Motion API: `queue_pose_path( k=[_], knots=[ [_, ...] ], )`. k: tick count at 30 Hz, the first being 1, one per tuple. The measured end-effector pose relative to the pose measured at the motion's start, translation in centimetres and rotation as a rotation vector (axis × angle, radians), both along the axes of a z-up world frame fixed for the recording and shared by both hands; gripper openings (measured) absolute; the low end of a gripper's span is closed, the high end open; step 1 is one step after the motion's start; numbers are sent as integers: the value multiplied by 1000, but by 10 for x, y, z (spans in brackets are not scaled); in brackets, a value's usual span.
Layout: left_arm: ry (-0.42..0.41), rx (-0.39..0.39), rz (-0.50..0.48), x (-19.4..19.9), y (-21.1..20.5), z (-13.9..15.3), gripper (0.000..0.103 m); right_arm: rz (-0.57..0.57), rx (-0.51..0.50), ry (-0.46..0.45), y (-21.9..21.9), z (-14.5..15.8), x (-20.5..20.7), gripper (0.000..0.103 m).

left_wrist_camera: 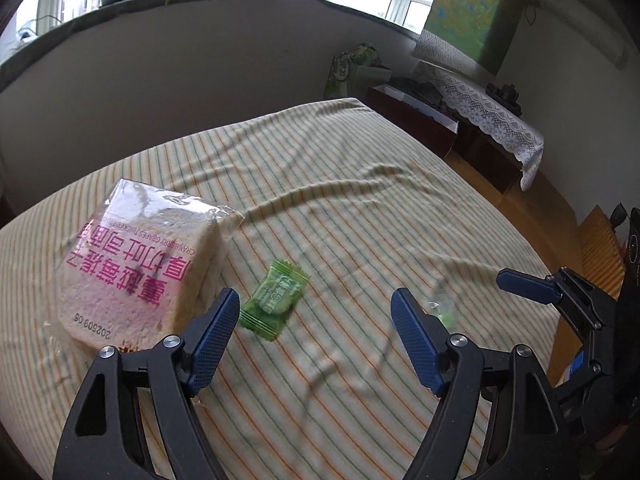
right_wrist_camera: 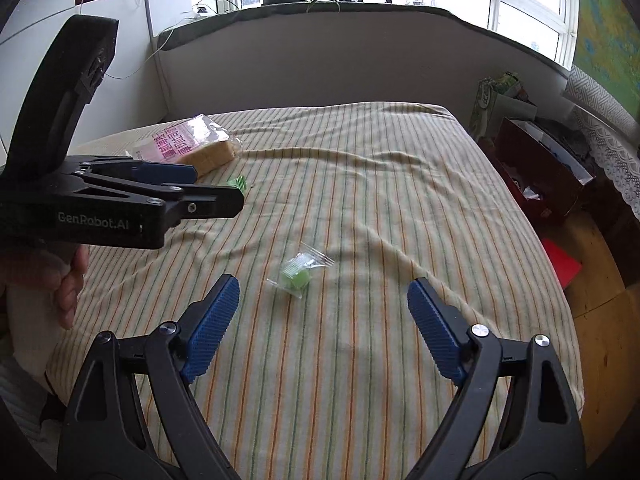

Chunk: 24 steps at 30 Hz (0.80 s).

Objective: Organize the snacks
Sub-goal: 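Move both open grippers back toward the green sweets beside the bread bag, then grasp the green-wrapped sweet with the left gripper while the right gripper grasps the small clear bag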

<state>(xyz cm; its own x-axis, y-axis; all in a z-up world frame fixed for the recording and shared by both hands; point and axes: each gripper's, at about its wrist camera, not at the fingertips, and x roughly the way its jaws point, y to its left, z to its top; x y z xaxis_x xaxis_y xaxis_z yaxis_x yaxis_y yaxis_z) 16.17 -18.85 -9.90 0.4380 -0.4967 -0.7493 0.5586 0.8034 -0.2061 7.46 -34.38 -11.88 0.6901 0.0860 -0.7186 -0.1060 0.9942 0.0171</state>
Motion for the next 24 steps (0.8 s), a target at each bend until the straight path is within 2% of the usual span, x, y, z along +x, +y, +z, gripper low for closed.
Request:
queue_pose_path(
  k=[5, 7, 8, 11, 13, 14, 15, 24],
  knots=[
    [-3, 41, -37, 4, -7, -6, 78, 20, 2, 30, 0, -5, 17, 88],
    [-12, 77, -52, 7, -12, -10, 78, 26, 5, 49, -1, -10, 22, 78],
    [-21, 100, -61, 7, -14, -13, 77, 29, 7, 59, -1, -14, 23, 69],
    [-59, 161, -64, 5, -17, -16, 57, 28, -2, 50, -1, -18, 20, 60],
    [-56, 148, -43, 9, -11, -15, 33, 21, 2, 39, -4, -18, 18, 46],
    [-52, 142, -36, 11, -8, -14, 26, 13, 4, 34, -6, -17, 17, 33],
    [-44, 133, -35, 12, -5, -14, 20, 6, 5, 32, -8, -17, 16, 25],
    [-39, 104, -35, 6, 0, -12, 19, -13, 78, 5, -22, -15, 6, 25]
  ],
)
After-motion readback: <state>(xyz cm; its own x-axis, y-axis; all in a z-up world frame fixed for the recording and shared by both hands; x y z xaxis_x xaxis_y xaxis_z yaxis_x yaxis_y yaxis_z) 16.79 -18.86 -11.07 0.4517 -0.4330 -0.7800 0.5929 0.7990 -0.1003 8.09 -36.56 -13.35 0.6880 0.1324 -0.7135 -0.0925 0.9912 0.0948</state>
